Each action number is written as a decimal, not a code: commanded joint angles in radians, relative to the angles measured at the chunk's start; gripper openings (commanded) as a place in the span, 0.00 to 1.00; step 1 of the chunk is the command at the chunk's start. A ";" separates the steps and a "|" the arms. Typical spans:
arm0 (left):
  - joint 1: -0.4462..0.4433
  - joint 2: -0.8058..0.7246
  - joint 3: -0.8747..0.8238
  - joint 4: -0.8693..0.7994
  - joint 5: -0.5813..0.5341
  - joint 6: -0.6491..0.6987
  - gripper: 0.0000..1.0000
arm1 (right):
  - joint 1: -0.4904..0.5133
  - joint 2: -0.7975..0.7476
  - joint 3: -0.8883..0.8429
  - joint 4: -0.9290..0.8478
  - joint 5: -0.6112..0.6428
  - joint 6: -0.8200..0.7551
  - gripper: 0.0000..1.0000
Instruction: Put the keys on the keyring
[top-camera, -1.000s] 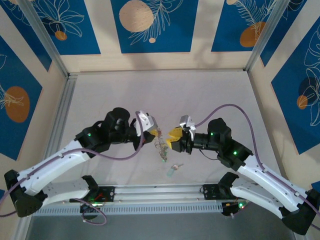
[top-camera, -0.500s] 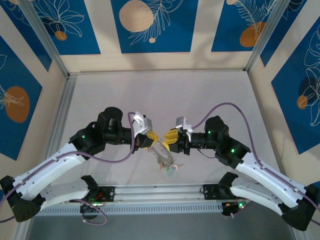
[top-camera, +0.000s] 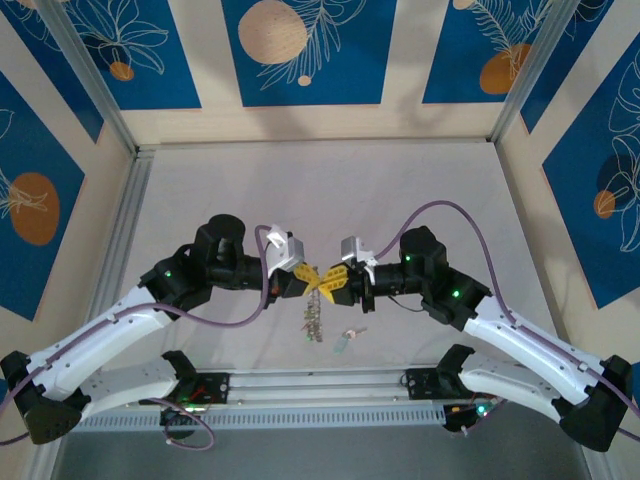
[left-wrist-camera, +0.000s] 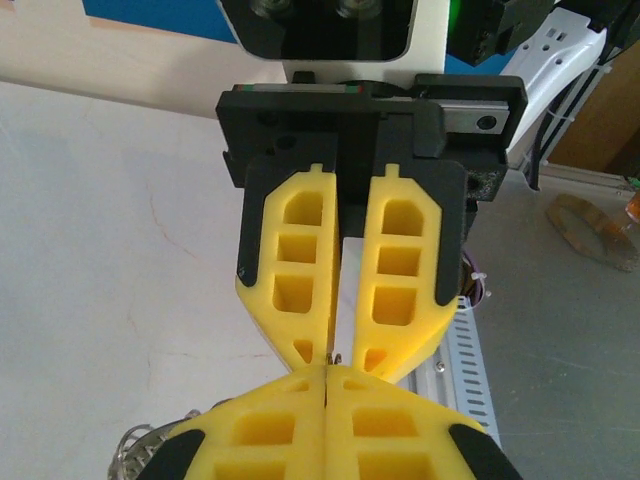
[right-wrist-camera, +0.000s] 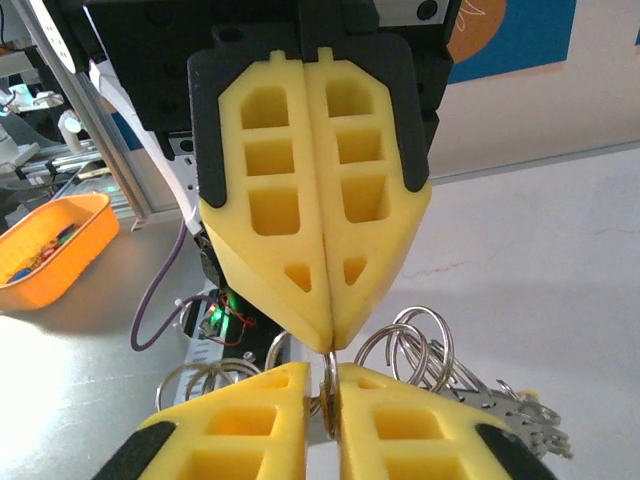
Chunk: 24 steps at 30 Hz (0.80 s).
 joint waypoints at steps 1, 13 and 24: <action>0.014 -0.026 0.007 0.064 0.036 -0.013 0.00 | 0.008 -0.006 0.022 -0.008 -0.031 -0.018 0.09; 0.014 -0.011 0.035 -0.034 -0.047 0.009 0.07 | 0.032 -0.068 0.045 -0.065 0.109 -0.086 0.00; 0.012 -0.020 0.094 -0.158 -0.082 0.058 0.37 | 0.205 -0.052 0.176 -0.243 0.437 -0.267 0.00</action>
